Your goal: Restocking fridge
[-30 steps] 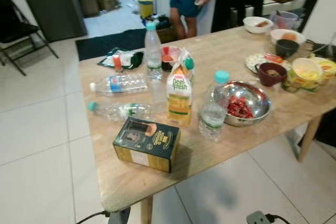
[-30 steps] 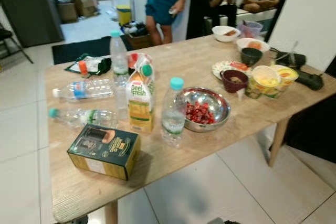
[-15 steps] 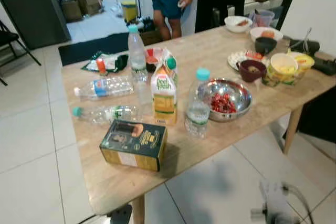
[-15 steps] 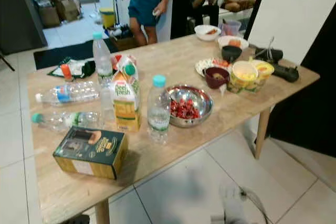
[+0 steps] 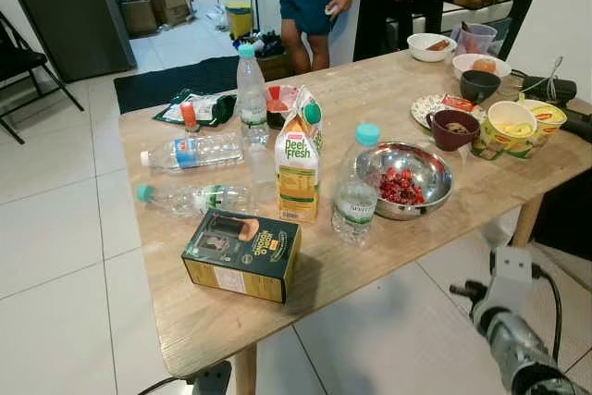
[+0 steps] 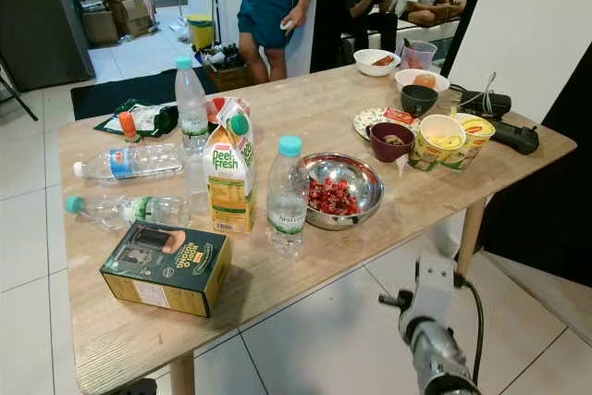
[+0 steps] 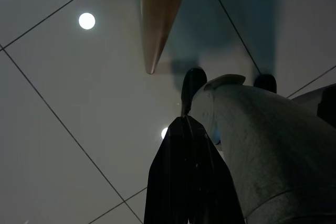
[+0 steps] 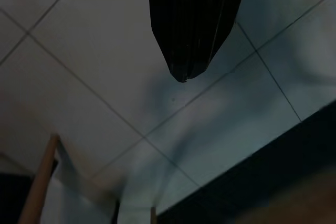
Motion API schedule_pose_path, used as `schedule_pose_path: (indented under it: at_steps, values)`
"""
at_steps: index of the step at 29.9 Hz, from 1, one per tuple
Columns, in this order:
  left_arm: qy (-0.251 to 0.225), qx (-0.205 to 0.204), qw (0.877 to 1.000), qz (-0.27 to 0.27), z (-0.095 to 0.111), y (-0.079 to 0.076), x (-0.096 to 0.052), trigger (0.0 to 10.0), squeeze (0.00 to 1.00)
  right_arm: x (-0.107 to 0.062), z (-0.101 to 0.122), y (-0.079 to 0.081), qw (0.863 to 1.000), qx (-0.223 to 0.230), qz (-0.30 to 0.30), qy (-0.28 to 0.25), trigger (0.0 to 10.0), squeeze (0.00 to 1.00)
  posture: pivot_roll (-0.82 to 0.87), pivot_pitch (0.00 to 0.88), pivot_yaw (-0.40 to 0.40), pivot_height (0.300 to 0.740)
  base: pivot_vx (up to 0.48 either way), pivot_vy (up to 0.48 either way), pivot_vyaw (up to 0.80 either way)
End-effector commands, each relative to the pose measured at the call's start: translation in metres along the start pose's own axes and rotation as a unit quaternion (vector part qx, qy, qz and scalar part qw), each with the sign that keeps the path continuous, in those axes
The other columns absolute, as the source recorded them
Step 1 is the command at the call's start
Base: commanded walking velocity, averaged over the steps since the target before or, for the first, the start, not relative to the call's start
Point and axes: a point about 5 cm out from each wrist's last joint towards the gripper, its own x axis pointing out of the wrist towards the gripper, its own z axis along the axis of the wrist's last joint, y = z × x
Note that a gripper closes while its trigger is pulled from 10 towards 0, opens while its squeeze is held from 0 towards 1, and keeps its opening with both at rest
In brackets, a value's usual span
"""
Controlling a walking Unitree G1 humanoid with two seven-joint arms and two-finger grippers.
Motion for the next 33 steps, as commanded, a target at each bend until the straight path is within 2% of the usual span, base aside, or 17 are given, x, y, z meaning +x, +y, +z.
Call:
schedule_pose_path:
  at_steps: [1, 4, 5, 10, 13, 16, 17, 24, 29, 31, 33]
  values:
    - [0.008, -0.004, 1.0, -0.005, -0.005, -0.004, 0.0, 10.0, 0.0, 0.0, 0.002, -0.001, 0.999, -0.031, -0.011, -0.005, 10.0, 0.0, 0.05, 0.0, -0.051, 0.74, 0.0, 0.0, 0.0]
    - [0.008, -0.003, 1.0, -0.005, -0.005, -0.004, 0.0, 10.0, 0.0, 0.001, 0.005, -0.001, 0.998, -0.043, -0.038, -0.012, 10.0, 0.0, 0.05, 0.0, -0.049, 0.74, 0.0, 0.0, 0.0]
    - [0.008, -0.001, 1.0, -0.006, -0.005, -0.004, 0.0, 10.0, 0.0, 0.002, 0.009, 0.0, 0.996, -0.069, -0.054, -0.018, 10.0, 0.0, 0.05, 0.0, -0.049, 0.74, 0.0, 0.0, 0.0]
    - [0.008, 0.001, 1.0, -0.006, -0.005, -0.003, 0.0, 10.0, 0.0, 0.003, 0.01, 0.001, 0.994, -0.084, -0.069, -0.02, 10.0, 0.0, 0.05, 0.0, -0.047, 0.74, 0.0, 0.0, 0.0]
    - [0.009, 0.004, 1.0, -0.007, -0.005, -0.004, 0.0, 10.0, 0.0, 0.003, 0.013, -0.005, 0.988, -0.114, -0.102, -0.019, 10.0, 0.0, 0.06, 0.0, -0.05, 0.74, 0.0, 0.0, 0.0]
    - [0.009, 0.005, 1.0, -0.007, -0.005, -0.004, 0.0, 10.0, 0.0, 0.002, 0.014, -0.01, 0.987, -0.109, -0.118, -0.02, 10.0, 0.0, 0.06, 0.0, -0.052, 0.74, 0.0, 0.0, 0.0]
    - [0.009, 0.006, 1.0, -0.007, -0.005, -0.004, 0.0, 10.0, 0.0, 0.001, 0.016, -0.017, 0.983, -0.115, -0.141, -0.022, 10.0, 0.0, 0.06, 0.0, -0.054, 0.74, 0.0, 0.0, 0.0]
    - [0.011, 0.009, 1.0, -0.008, -0.005, -0.005, 0.0, 10.0, 0.0, -0.003, 0.023, -0.038, 0.973, -0.122, -0.194, -0.023, 10.0, 0.0, 0.06, 0.0, -0.056, 0.74, 0.0, 0.0, 0.0]
    - [0.011, 0.01, 1.0, -0.009, -0.006, -0.005, 0.0, 10.0, 0.0, -0.005, 0.029, -0.05, 0.969, -0.107, -0.219, -0.029, 10.0, 0.0, 0.06, 0.0, -0.057, 0.74, 0.0, 0.0, 0.0]
    - [0.011, 0.01, 1.0, -0.009, -0.006, -0.005, 0.0, 10.0, 0.0, -0.005, 0.041, -0.059, 0.969, -0.086, -0.229, -0.044, 10.0, 0.0, 0.06, 0.0, -0.057, 0.74, 0.0, 0.0, 0.0]
    - [0.01, 0.01, 1.0, -0.009, -0.006, -0.005, 0.0, 10.0, 0.0, -0.005, 0.044, -0.06, 0.968, -0.08, -0.231, -0.05, 10.0, 0.0, 0.06, 0.0, -0.058, 0.74, 0.0, 0.0, 0.0]
